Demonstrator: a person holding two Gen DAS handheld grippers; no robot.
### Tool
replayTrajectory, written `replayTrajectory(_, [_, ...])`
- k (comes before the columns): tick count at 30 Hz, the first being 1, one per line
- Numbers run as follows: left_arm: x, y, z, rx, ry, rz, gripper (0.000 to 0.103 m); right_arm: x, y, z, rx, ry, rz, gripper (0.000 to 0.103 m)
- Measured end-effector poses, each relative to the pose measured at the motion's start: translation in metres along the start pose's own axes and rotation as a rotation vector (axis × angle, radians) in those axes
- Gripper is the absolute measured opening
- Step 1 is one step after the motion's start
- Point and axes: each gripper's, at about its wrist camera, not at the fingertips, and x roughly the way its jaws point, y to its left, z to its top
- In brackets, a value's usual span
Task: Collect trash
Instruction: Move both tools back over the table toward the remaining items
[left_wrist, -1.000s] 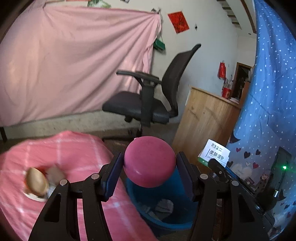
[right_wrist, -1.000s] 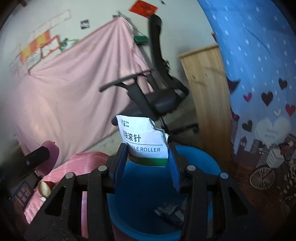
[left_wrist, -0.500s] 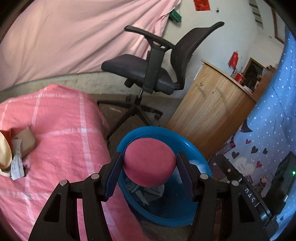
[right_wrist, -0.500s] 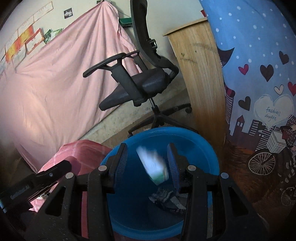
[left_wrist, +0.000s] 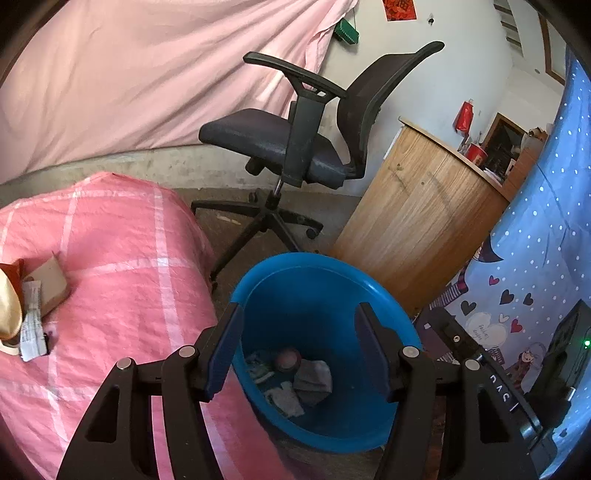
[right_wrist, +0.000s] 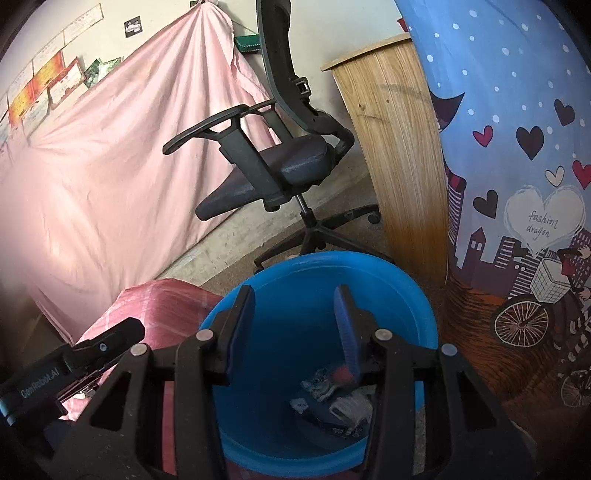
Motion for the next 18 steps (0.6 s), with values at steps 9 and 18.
replayTrajectory(9, [-0.024,0.01,0.003,-0.008,-0.052,0.036,0.056,-0.012,0.017,0.003,-0.029,-0.045,0.029,0.07])
replayTrajectory(18, [-0.094,0.027,0.004,0.054,-0.24,0.171,0.057,-0.035,0.065,0.006,-0.092,-0.176,0.145,0.081])
